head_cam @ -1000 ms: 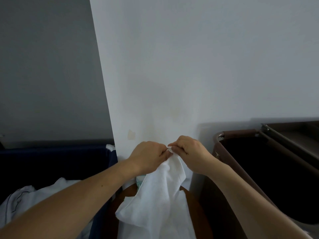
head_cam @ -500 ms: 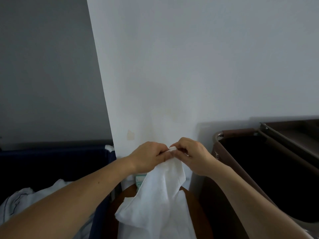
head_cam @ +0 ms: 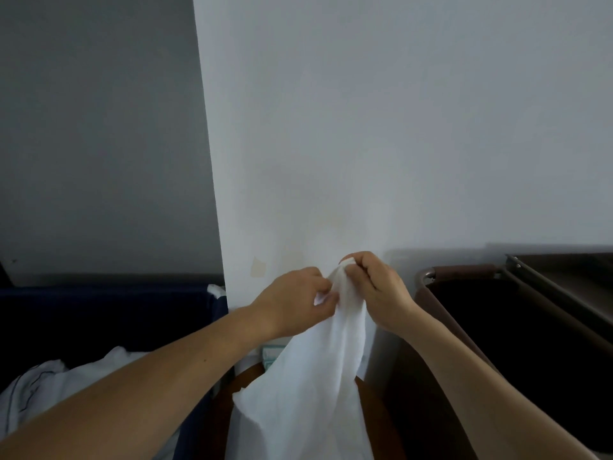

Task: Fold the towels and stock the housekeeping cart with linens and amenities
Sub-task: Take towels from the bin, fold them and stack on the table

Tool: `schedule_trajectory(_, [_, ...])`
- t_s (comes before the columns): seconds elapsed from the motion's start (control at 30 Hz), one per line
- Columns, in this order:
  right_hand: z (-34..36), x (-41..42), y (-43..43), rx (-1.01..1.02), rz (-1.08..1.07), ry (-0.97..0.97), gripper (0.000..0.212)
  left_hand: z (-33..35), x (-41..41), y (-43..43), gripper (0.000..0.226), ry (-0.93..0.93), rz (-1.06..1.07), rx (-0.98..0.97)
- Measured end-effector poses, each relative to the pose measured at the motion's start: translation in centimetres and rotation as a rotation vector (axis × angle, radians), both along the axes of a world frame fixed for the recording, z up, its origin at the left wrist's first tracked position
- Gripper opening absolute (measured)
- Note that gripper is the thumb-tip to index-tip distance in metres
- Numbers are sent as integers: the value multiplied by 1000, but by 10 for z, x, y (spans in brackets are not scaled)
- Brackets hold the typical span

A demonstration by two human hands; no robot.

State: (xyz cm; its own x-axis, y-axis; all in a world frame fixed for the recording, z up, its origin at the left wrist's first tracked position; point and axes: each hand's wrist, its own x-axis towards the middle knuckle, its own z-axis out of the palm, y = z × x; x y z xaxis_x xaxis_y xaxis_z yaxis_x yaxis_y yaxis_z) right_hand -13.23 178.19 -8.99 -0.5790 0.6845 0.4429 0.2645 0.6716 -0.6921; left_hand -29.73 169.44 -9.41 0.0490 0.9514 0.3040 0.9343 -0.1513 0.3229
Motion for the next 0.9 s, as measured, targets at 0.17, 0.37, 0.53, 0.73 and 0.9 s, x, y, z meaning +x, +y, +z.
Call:
schedule_trajectory(0.17, [44,-13,-3,62,-15,116,18,24,-7,-6,42,385,110,164])
schedule_trajectory(0.37, [110,-4,3,320,-83,242,17,52,-34,-15,42,423,201,126])
schedule_trajectory(0.53, [107,-14,-1,250,-4,7,17,42,-26,-18,39,-189,-89,-53])
schedule_trajectory(0.73, [147,-4,-12,306,-18,138,19,72,-7,-19,21,-660,-168,209])
schedule_trajectory(0.9, [164,-1,-15,331,15,41,19,110,-2,-20,22,-922,-332,158])
